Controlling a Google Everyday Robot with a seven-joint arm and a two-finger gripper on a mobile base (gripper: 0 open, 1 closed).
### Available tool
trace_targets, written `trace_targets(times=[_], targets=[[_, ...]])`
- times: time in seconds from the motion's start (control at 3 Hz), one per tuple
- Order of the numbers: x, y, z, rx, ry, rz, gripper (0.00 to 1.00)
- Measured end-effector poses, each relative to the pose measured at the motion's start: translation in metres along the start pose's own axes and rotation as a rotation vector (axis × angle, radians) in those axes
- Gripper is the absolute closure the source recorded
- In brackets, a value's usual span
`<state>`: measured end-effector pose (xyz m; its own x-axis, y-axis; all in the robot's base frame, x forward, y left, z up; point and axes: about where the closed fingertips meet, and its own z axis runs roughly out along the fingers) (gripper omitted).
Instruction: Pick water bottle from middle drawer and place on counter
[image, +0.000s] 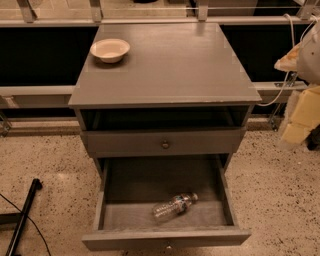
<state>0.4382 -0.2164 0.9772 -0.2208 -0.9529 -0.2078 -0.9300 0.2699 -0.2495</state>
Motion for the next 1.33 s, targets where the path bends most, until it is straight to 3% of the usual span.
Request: trace_targets(times=[0.33, 0.67, 1.0, 1.33], targets=[[-0.002, 0.001, 0.005, 0.002, -0.014, -0.006, 0.00], [-0.007, 0.015, 0.038, -0.022, -0.080, -0.029, 0.00], [-0.027, 0.055, 0.104, -0.093, -0.238, -0.096, 0.00], [-0.034, 0.082, 0.151, -0.168, -0.375, -0.137, 0.00]])
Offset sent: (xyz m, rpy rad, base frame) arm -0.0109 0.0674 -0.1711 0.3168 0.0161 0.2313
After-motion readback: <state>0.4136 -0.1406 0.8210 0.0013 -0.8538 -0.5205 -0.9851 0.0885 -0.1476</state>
